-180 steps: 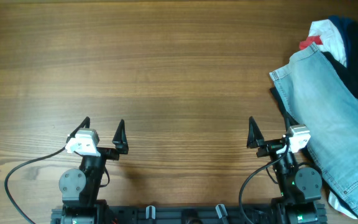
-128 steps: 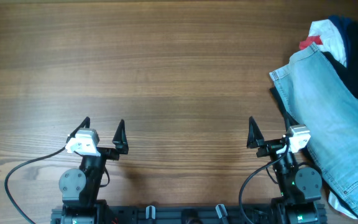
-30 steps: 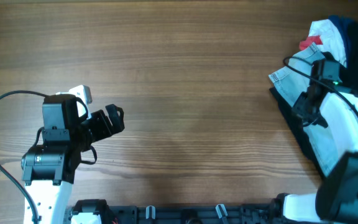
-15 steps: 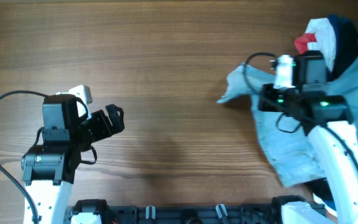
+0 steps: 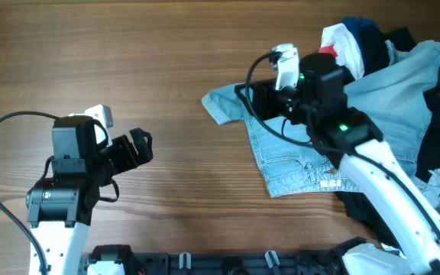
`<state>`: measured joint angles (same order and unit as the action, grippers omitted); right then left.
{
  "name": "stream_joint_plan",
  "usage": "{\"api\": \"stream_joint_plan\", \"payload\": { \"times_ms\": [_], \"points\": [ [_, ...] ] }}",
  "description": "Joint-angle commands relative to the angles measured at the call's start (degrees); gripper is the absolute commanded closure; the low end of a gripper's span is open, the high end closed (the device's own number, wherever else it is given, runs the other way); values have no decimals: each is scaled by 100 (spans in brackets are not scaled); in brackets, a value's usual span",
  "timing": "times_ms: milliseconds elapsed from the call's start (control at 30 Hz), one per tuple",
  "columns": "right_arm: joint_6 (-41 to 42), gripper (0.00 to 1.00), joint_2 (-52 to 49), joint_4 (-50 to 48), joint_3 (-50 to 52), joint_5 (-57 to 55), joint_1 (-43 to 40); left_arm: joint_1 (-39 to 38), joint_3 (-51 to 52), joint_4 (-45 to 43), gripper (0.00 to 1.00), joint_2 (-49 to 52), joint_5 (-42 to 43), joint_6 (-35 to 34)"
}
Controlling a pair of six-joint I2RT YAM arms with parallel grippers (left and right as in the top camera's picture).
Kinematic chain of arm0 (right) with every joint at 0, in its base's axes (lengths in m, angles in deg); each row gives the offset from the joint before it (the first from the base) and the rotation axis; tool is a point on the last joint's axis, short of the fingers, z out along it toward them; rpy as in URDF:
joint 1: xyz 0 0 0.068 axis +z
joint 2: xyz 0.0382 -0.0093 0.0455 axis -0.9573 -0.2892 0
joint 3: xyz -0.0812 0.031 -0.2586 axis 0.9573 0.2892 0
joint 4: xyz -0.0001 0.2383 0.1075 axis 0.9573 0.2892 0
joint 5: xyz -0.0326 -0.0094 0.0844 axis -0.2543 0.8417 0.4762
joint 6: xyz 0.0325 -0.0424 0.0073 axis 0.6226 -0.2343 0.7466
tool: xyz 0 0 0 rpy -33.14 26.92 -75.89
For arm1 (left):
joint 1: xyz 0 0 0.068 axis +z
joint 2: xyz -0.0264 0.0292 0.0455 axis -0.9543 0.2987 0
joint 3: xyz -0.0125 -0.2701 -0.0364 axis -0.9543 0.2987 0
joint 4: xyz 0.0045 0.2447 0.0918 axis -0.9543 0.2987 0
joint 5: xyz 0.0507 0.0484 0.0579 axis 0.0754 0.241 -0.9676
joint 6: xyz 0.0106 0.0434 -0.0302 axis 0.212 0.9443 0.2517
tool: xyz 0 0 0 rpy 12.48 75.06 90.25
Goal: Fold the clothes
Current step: 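Drag the denim shorts left onto the open table with the right gripper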
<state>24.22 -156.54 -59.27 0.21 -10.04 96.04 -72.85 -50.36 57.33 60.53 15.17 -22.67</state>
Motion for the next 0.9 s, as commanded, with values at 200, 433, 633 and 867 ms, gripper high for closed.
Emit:
{"api": "stream_joint_plan", "payload": {
  "times_ms": [200, 433, 633, 867],
  "points": [
    [111, 31, 376, 1593, -90, -1788, -793, 35, -111, -20, 0, 2, 103, -31],
    [111, 20, 935, 3762, -87, -3097, -1121, -254, -109, -149, 0, 409, 1043, -61],
    [522, 18, 927, 4011, -85, -3375, -1121, -1537, -109, -396, 0, 1399, 1043, -809],
    [-750, 22, 407, 3991, 417, -1036, -1058, -2391, -109, -605, 0, 2369, 684, -892]
  ]
}}
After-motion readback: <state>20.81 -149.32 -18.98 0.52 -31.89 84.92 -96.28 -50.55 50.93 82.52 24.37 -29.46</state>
